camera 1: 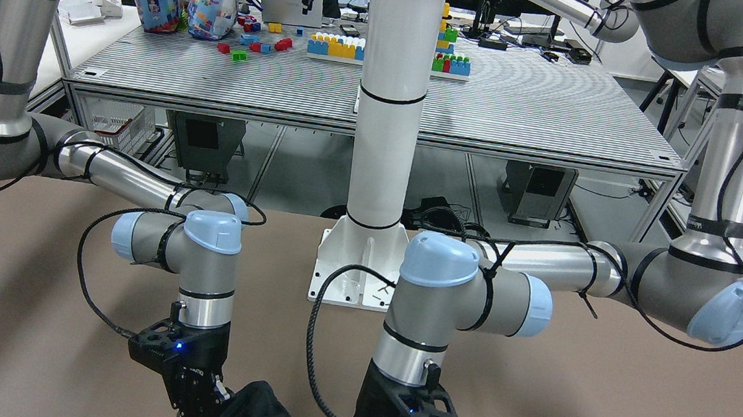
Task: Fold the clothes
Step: 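Lay the near end onto the far end of the shirt with both grippers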
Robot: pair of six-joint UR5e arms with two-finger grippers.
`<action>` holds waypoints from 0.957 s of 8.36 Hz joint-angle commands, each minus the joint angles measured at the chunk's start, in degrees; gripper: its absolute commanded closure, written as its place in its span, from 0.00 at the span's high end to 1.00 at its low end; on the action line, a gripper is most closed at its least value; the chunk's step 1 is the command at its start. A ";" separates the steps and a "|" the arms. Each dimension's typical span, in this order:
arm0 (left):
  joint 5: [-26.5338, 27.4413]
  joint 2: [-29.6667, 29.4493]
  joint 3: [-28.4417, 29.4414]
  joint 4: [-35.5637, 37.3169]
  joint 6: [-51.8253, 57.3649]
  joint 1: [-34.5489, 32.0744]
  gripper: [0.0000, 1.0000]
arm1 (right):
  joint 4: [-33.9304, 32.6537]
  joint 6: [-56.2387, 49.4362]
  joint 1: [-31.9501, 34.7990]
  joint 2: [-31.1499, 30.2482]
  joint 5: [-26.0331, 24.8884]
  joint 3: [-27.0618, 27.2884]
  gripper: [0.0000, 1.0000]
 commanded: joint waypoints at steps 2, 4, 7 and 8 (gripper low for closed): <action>-0.19 -4.80 14.57 -4.70 4.46 -2.82 0.00 | 1.78 -1.60 3.20 6.75 0.09 -12.87 0.00; -0.19 -5.94 23.35 -12.77 5.79 -2.83 0.00 | 7.91 -4.85 3.56 6.75 0.09 -18.67 0.00; -0.01 -5.77 26.56 -20.10 7.89 -2.48 1.00 | 10.14 -8.09 7.75 8.15 4.44 -20.02 0.89; -0.80 -5.85 26.04 -22.98 7.90 -3.08 1.00 | 10.23 -8.55 11.43 9.12 12.92 -19.15 0.91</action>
